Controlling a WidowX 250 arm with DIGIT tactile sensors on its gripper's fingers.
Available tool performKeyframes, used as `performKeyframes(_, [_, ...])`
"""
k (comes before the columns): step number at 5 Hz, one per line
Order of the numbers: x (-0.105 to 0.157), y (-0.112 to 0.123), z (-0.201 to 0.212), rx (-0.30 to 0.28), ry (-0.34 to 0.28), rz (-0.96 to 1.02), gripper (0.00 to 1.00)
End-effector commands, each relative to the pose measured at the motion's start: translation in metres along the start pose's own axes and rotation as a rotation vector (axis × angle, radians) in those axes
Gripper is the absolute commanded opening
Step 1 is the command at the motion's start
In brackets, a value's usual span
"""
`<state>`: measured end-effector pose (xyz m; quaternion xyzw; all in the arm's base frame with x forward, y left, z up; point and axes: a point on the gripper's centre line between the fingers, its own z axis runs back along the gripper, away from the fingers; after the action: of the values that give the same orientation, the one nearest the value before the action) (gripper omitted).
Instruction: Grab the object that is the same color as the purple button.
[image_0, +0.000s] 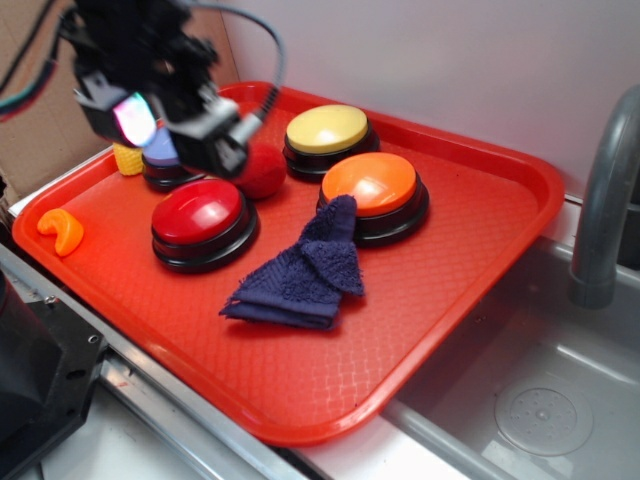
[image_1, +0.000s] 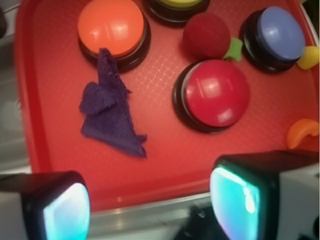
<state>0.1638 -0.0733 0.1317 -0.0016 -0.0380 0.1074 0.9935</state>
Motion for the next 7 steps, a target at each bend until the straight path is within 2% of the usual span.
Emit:
performKeyframes(1, [0.018,-0.013,-0.047,0.012,-0.021,0.090,1.00])
performKeyframes(2, [0.025,-0.013,-0.074,-0.024,0.016,0.116,1.00])
performKeyframes(3, [0.028,-0.013,-0.091,-0.014,0.031,0.117,1.00])
performKeyframes(5, [0.032,-0.019,-0.114,-0.065,0.066,0.077,1.00])
performKeyframes(6, [0.028,-0.024,-0.115,-0.047,0.050,0.063,0.00])
performKeyframes(7, [0.023,-0.027,-0.112,-0.057,0.047,0.053,0.00])
